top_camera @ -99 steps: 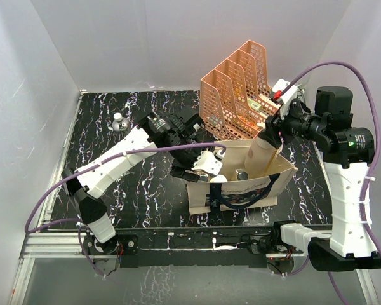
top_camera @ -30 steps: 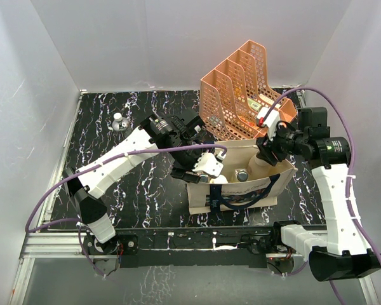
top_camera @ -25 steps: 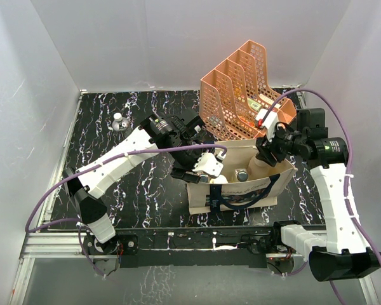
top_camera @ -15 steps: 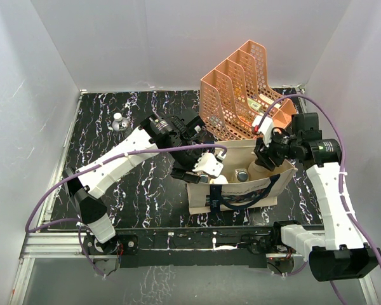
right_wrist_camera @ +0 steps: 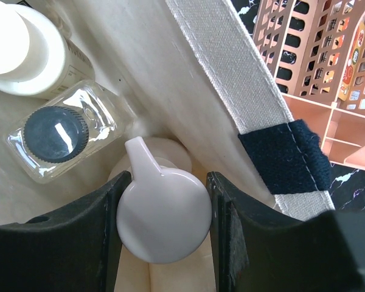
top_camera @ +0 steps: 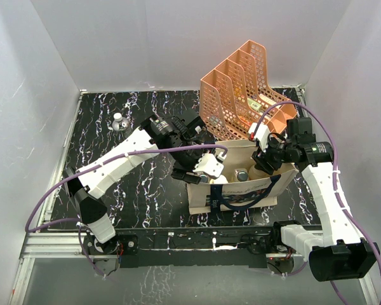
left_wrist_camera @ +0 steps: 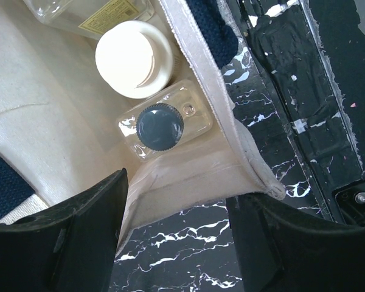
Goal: Place the personal care products into the canvas bag
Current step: Place the care product in the canvas bag, then move the canvas bag to the center of the board.
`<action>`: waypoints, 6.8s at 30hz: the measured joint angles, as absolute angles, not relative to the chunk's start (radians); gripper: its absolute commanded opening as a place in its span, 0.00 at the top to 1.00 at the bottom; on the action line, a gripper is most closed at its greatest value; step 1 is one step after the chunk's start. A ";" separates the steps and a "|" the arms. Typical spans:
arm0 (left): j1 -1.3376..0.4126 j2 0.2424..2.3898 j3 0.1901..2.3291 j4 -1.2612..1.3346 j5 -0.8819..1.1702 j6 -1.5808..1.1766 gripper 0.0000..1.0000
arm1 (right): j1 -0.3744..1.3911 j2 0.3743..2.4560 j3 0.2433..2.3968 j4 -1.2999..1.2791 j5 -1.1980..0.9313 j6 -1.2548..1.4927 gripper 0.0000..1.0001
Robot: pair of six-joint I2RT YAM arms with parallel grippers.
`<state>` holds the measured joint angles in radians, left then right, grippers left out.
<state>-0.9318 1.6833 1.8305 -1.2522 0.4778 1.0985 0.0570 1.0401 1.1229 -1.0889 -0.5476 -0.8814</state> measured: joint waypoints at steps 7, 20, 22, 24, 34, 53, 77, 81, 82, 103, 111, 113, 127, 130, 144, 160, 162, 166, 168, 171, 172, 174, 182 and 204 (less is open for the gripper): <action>-0.933 1.683 1.831 -1.250 0.480 1.098 0.37 | 0.057 1.041 1.105 -1.072 -0.545 -0.885 0.87; -0.938 1.683 1.816 -1.250 0.482 1.098 0.37 | 0.058 1.062 1.082 -1.057 -0.537 -0.892 0.82; -0.938 1.683 1.816 -1.250 0.482 1.098 0.37 | 0.059 1.062 1.081 -1.055 -0.538 -0.893 0.82; -0.938 1.683 1.816 -1.250 0.482 1.098 0.36 | 0.060 1.062 1.076 -1.044 -0.540 -0.895 0.81; -0.938 1.683 1.814 -1.250 0.482 1.099 0.34 | 0.068 1.062 1.061 -1.008 -0.545 -0.918 0.75; -0.938 1.678 1.813 -1.248 0.477 1.098 0.32 | 0.078 1.058 1.047 -0.980 -0.527 -0.961 0.37; -0.939 1.660 1.827 -1.250 0.421 1.062 0.23 | 0.078 1.064 1.330 -1.034 -0.671 -0.836 0.18; -0.938 1.655 1.903 -1.259 0.404 1.014 0.19 | 0.078 1.081 1.387 -0.981 -0.699 -0.736 0.18; -0.938 1.650 1.925 -1.259 0.398 0.999 0.18 | 0.078 1.087 1.399 -0.965 -0.698 -0.704 0.18; -0.830 1.620 1.935 -1.263 0.441 1.052 0.22 | -0.046 1.006 1.393 -1.048 -0.465 -0.561 0.18; -0.896 1.708 1.945 -1.279 0.426 1.133 0.24 | -0.088 0.954 1.364 -1.100 -0.386 -0.557 0.19; -0.908 1.724 1.952 -1.283 0.426 1.147 0.27 | -0.094 0.944 1.351 -1.108 -0.367 -0.560 0.21; -0.931 1.760 1.935 -1.314 0.387 1.178 0.72 | -0.096 0.962 1.263 -1.195 -0.350 -0.600 0.55; -0.933 1.756 1.910 -1.313 0.366 1.176 0.81 | -0.096 0.962 1.262 -1.201 -0.354 -0.603 0.76; -0.947 1.694 1.812 -1.258 0.194 1.151 1.00 | -0.099 0.962 1.262 -1.201 -0.509 -0.601 0.92; -0.840 1.672 1.752 -1.235 0.060 1.204 1.00 | -0.100 0.928 1.198 -1.147 -0.687 -0.612 0.92; -0.812 1.672 1.752 -1.231 0.050 1.213 1.00 | -0.100 0.925 1.192 -1.143 -0.706 -0.611 0.92; -0.777 1.672 1.752 -1.229 0.030 1.227 1.00 | -0.098 0.926 1.177 -1.112 -0.746 -0.607 0.92; -0.765 1.672 1.752 -1.230 0.022 1.232 1.00 | -0.094 0.929 1.169 -1.093 -0.764 -0.603 0.92; -0.754 1.668 1.748 -1.230 0.015 1.235 1.00 | -0.080 0.943 1.167 -1.067 -0.785 -0.597 0.92; -0.751 1.665 1.745 -1.230 0.014 1.236 1.00 | -0.075 0.949 1.167 -1.057 -0.789 -0.595 0.92; -0.742 1.656 1.738 -1.233 0.012 1.238 1.00 | -0.060 0.960 1.167 -1.036 -0.793 -0.586 0.92; -0.706 1.626 1.723 -1.243 -0.017 1.237 1.00 | 0.059 1.009 1.161 -0.942 -0.782 -0.550 0.92; -0.686 1.539 1.616 -1.183 -0.055 1.135 0.75 | 0.138 1.042 1.140 -0.810 -0.607 -0.495 0.77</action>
